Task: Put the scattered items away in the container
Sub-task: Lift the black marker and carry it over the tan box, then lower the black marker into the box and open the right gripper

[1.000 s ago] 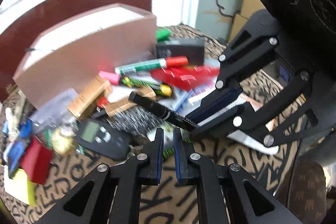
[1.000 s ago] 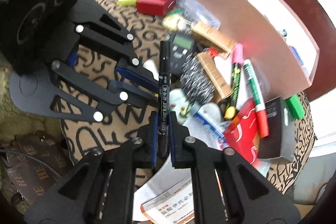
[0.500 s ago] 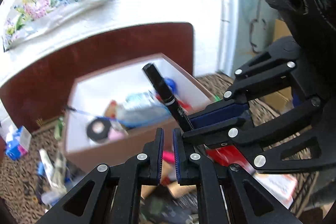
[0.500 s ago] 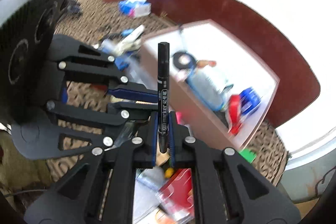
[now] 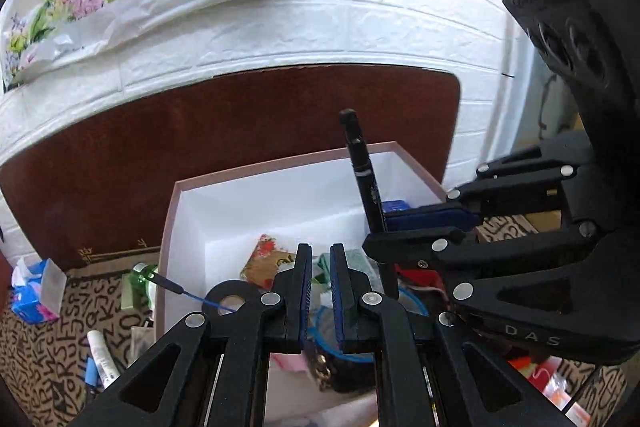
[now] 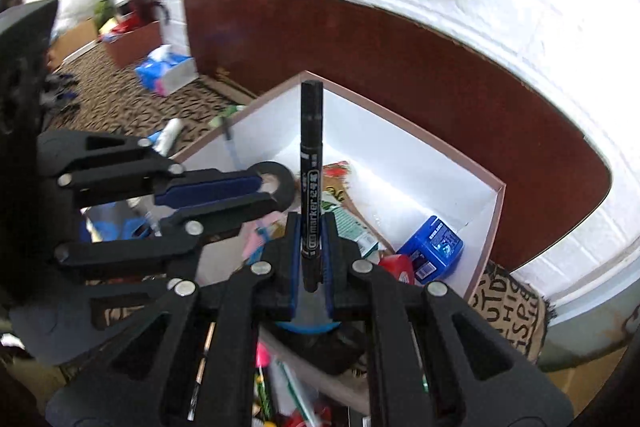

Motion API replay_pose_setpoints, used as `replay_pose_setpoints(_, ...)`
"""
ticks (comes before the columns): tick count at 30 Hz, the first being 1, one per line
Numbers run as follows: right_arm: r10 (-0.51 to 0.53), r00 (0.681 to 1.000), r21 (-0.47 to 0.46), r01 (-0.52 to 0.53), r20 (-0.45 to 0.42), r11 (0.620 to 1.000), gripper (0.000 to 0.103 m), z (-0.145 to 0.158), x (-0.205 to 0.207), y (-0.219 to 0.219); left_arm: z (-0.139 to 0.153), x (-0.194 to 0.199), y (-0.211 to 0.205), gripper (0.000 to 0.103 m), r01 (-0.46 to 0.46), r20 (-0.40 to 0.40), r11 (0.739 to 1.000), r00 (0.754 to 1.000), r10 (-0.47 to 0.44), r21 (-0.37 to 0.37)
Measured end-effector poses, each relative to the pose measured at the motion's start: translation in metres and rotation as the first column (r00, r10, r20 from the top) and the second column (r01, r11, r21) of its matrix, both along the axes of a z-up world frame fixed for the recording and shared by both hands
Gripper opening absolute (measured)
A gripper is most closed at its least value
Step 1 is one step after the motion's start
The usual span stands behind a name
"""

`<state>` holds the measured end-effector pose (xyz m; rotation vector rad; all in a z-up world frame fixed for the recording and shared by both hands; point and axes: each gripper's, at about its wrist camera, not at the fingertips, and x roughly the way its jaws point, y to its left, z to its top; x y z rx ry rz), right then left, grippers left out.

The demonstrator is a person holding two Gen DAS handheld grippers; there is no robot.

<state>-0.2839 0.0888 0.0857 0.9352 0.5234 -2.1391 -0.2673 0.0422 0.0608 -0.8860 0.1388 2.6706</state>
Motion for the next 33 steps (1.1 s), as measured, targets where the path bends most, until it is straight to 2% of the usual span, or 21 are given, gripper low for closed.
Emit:
replay_pose_setpoints(5,-0.049,0.996,0.023,0.047,0.079,0.999,0.011,-0.026,-0.025,-0.007,-0.019,-0.019,-0.004,0.008,-0.038,0.041,0.999,0.998,0.038,0.012)
replay_pose_setpoints(12,-0.07,0.991,0.045,0.065,0.115,0.997,0.011,-0.047,-0.035,-0.01,-0.033,-0.026,-0.008,0.005,-0.06,0.078,0.998,0.995,0.057,0.036)
replay_pose_setpoints(17,-0.08,0.986,0.036,0.076,0.149,0.997,0.011,-0.053,-0.041,-0.004,-0.04,-0.028,-0.005,0.005,-0.046,0.083,0.998,0.996,0.043,0.033)
replay_pose_setpoints(33,-0.088,0.984,0.018,0.086,0.155,0.996,0.011,-0.057,-0.037,-0.001,-0.044,-0.025,-0.005,0.006,-0.031,0.086,0.999,0.996,0.027,0.045)
